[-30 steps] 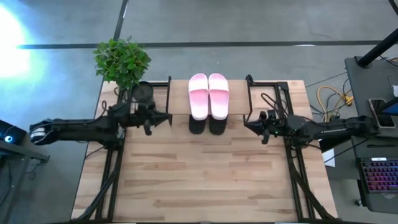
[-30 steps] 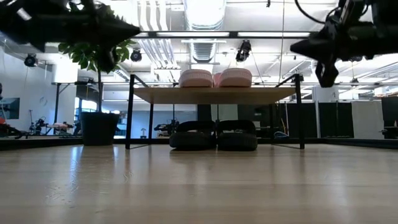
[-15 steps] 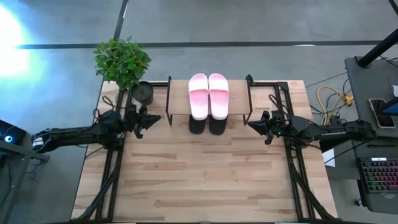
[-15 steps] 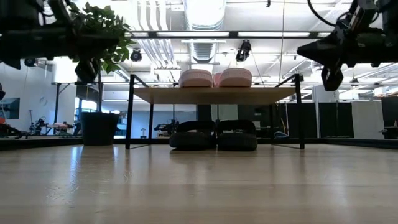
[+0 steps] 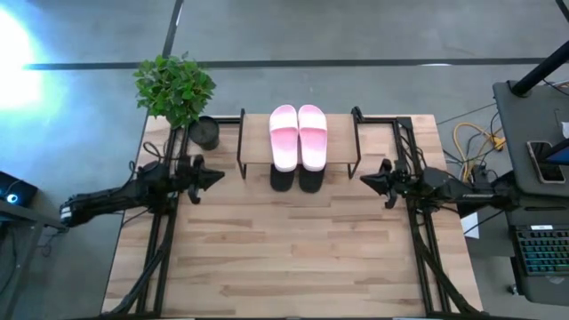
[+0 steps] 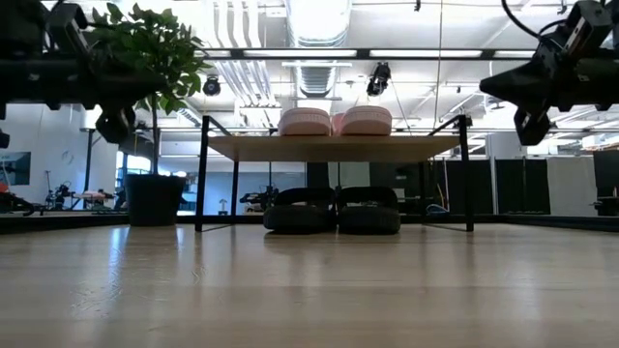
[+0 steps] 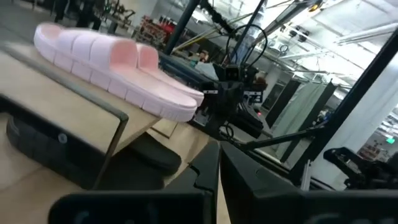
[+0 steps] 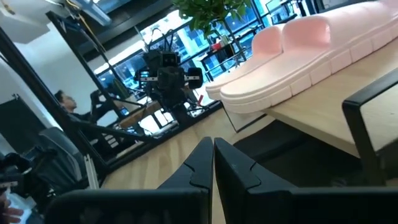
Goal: Pick and place slides into the shelf
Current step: Return to Home Position
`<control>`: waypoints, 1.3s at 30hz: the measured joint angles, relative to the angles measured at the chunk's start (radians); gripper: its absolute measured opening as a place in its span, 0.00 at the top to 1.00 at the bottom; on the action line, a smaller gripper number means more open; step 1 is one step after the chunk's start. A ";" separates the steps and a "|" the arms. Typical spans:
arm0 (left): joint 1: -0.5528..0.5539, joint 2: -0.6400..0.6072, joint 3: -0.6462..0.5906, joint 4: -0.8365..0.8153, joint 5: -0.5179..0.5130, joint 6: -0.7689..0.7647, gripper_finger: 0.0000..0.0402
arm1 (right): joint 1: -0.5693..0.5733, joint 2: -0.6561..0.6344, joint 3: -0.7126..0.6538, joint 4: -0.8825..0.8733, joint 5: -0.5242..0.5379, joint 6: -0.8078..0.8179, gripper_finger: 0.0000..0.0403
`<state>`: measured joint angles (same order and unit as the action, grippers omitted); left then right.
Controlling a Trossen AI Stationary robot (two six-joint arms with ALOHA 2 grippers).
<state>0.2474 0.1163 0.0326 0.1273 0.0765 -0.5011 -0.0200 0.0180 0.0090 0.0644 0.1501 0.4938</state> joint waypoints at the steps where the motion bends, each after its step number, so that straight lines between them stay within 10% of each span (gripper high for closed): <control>1: 0.000 -0.015 0.000 -0.008 0.000 0.017 1.00 | 0.000 -0.020 0.000 -0.021 0.000 -0.007 0.98; 39: 0.000 -0.058 -0.024 -0.093 -0.049 0.221 1.00 | 0.000 -0.002 0.001 -0.032 0.027 -0.146 0.98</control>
